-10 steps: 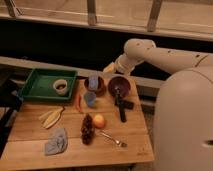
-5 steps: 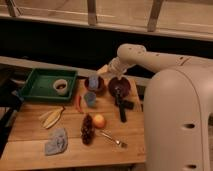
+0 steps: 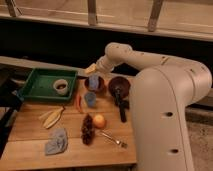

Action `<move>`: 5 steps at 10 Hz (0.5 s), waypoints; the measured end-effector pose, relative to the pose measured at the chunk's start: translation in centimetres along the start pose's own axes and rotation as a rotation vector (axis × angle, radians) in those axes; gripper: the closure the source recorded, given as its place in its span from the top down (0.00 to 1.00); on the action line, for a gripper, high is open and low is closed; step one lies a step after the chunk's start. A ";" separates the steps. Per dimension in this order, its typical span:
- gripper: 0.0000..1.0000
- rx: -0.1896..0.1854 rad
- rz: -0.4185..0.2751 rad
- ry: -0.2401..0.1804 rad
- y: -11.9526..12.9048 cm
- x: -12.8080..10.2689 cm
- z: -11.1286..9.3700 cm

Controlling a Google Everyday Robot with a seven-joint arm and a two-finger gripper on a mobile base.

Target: Place sponge in plastic cup

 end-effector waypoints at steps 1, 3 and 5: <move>0.80 -0.015 -0.004 0.003 0.4 0.0 0.2; 0.80 -0.015 -0.004 0.004 0.5 0.0 0.3; 0.80 -0.015 -0.006 0.005 0.4 0.0 0.2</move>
